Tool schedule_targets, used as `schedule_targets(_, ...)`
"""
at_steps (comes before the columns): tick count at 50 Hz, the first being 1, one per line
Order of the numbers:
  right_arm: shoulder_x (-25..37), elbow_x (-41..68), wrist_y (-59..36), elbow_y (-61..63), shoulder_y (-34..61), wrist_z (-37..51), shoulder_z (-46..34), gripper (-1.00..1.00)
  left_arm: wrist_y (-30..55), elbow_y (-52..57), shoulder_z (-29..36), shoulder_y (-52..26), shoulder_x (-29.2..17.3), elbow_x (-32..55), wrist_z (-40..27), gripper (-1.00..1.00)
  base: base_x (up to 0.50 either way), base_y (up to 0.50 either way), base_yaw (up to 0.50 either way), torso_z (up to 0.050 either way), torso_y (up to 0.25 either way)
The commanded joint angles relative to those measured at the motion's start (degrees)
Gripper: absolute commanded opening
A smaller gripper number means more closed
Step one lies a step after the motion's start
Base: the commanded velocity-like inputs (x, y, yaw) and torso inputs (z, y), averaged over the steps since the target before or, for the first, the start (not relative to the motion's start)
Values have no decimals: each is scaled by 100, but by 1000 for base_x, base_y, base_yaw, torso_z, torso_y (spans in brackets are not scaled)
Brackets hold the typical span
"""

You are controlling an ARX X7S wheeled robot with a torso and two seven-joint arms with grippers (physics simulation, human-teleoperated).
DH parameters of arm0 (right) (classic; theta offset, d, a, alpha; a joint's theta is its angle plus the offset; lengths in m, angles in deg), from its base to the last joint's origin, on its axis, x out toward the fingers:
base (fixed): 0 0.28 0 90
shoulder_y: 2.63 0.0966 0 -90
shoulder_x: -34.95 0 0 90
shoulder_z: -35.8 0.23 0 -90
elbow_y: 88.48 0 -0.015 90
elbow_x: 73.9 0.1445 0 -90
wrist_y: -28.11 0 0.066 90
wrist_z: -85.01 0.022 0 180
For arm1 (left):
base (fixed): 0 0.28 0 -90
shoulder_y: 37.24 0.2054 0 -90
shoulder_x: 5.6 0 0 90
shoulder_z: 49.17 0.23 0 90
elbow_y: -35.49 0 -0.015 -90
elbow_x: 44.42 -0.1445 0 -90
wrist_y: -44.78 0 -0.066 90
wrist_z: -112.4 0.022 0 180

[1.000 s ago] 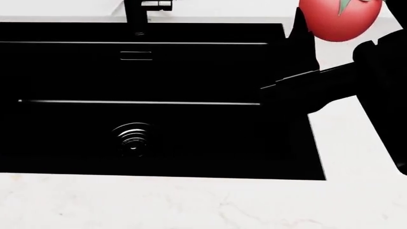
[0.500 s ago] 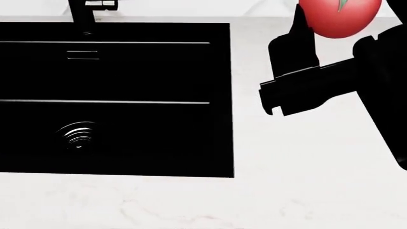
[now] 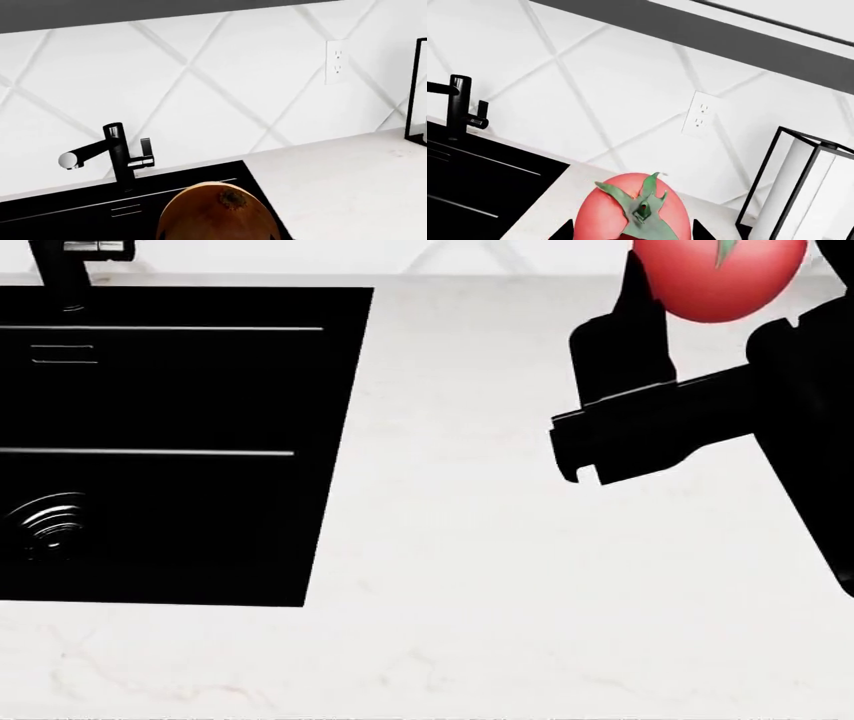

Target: Place the avocado, onion, tomato and bell pepper on the cutting board.

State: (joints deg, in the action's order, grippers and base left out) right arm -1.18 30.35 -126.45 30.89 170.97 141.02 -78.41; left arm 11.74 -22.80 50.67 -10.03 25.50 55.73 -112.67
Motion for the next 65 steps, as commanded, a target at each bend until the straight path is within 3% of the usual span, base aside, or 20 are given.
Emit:
schedule_targets(1,43,-48,-57,34,69,-26,20,-100,-73,3,-12,-14,-27,84,-89,-100,-4,-410,0,0,0)
schedule_targets(65,142,69,8,60,227,12,-96,-100,-115,38,21,-112,-80,110,-96,-100,-2,-417,0,0,0)
